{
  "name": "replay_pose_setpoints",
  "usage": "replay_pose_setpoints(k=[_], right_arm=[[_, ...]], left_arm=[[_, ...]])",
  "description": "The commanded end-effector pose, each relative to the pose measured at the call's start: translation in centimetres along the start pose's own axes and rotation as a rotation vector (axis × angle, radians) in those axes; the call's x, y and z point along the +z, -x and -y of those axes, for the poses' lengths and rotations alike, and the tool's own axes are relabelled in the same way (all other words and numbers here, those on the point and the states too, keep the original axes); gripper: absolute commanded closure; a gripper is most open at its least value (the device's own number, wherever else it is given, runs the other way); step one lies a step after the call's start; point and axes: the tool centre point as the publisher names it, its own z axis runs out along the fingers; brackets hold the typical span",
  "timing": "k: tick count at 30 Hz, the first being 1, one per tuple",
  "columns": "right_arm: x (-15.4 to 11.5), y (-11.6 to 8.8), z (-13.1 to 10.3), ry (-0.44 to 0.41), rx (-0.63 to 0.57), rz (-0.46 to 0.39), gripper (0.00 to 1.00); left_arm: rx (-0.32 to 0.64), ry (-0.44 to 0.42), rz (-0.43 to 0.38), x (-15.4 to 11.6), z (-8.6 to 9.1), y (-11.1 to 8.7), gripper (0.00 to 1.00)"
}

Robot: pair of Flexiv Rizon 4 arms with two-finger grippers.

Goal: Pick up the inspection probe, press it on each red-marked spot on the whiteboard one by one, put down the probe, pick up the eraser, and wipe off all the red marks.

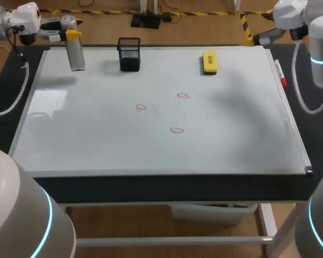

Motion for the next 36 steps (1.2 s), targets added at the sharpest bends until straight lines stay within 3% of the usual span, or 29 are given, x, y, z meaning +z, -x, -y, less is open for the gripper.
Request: replay_pose_setpoints(k=[1,9,19,36], right_arm=[[1.0,1.7,-0.3,-0.142,-0.031,-0.239,0.00],[3.0,3.3,0.0,-0.261,-0.115,-0.341,0.00],[5.0,4.0,0.4,-0.346,-0.191,-0.425,0.00],[8.4,3.9,1.0,-0.484,-0.466,-0.558,0.00]], left_arm=[[0.003,0.004,0.010,0.1,0.3,-0.4,1.00],[0.003,0.004,0.010,0.1,0.3,-0.4,1.00],[0.003,0.004,0.010,0.1,0.3,-0.4,1.00],[0.003,0.004,0.010,0.1,0.3,-0.4,1.00]])
